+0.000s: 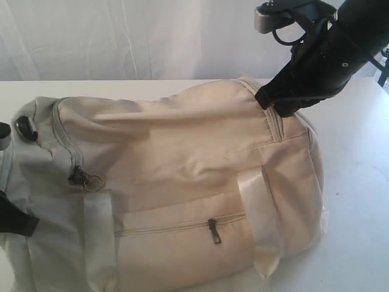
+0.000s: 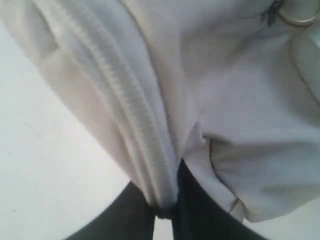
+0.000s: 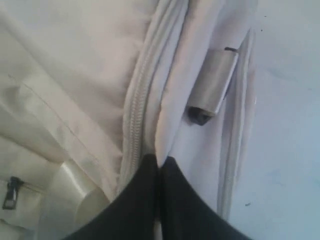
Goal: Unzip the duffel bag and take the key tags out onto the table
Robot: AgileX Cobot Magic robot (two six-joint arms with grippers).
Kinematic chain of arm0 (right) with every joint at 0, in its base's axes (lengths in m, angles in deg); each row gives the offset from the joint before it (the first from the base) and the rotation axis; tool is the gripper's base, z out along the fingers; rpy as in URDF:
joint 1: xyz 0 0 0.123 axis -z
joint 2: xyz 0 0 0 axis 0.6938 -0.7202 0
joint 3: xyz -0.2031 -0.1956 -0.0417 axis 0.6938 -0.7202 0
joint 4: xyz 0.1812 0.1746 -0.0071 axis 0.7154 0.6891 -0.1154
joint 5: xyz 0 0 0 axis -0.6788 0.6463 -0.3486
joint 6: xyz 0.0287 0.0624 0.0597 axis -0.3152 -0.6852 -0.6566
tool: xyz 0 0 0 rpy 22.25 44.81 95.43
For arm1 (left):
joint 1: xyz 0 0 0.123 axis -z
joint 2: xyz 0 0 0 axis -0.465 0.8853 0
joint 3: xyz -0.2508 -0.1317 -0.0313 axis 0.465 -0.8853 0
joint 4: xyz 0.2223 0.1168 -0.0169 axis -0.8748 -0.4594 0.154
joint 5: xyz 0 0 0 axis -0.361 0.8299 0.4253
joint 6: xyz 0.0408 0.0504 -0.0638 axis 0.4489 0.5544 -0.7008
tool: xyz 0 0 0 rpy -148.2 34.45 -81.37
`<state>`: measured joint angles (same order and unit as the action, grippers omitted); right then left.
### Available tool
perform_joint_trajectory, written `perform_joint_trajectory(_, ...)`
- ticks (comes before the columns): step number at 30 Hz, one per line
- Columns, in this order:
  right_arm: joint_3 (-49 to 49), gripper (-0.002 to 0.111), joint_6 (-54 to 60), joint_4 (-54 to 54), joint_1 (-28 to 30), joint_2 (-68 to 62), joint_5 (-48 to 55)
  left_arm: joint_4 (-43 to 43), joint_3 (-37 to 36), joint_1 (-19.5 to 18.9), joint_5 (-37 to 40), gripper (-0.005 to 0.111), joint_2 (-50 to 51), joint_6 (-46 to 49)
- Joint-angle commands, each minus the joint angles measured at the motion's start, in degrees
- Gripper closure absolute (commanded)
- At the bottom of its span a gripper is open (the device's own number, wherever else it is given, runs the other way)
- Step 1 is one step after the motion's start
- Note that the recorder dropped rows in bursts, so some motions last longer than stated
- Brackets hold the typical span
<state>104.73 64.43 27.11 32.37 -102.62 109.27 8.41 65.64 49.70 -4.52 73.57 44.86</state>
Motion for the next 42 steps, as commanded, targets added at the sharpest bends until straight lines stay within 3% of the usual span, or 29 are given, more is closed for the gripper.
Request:
perform_joint_trajectory(1, -0.3, 0.108, -1.2, -0.9, 0.2, 0.8, 6.0, -8.8, 3.0, -2.5, 5.7, 0.107, -0.2, -2.0)
perform_joint_trajectory(7, -0.3, 0.106, -1.2, -0.9, 0.2, 0.8, 4.2, -2.9, 3.2, -2.5, 5.7, 0.107, -0.2, 3.3)
perform_joint_trajectory(9, -0.3, 0.098, -0.9, -0.9, 0.2, 0.8, 3.7, -1.1, 3.2, -2.5, 5.8, 0.107, -0.2, 5.5)
perform_joint_trajectory(14, 2.3, 0.065, -0.9, -0.8, 0.2, 1.5, 2.4, 0.8, 4.9, -2.5, 9.8, 0.107, -0.2, 10.0)
perform_joint_trajectory(17, 4.5, 0.056, -0.7, 2.3, 0.2, 2.8, -0.3, 0.8, 5.9, -2.5, 11.5, 0.107, -0.2, 11.0)
perform_joint_trajectory(21, 6.3, 0.056, 9.7, 15.2, -1.0, 3.3, -2.8, 1.0, 6.4, -2.5, 12.0, 0.107, -0.7, 11.8)
perform_joint_trajectory(25, 6.4, 0.056, 24.6, 30.1, -6.0, -0.4, -2.8, 1.1, 6.4, -2.5, 11.9, 0.107, -3.8, 12.7)
perform_joint_trajectory(31, 6.4, 0.056, 31.3, 33.9, -14.3, -11.9, -10.4, 1.1, 6.3, -2.5, 10.4, 0.107, -6.4, 12.8)
perform_joint_trajectory(36, 6.4, 0.056, 33.6, 40.3, -15.8, -20.0, -10.9, 0.8, 6.3, -2.5, 9.7, 0.107, -6.4, 12.8)
perform_joint_trajectory(40, 6.4, 0.045, 44.0, 52.9, -15.9, -23.7, -7.4, 0.8, 6.3, -2.5, 9.3, 0.107, -6.4, 12.8)
perform_joint_trajectory(42, 6.4, 0.044, 45.4, 54.2, -15.9, -24.4, -7.6, 0.8, 6.3, -2.5, 9.3, 0.107, -6.4, 12.8)
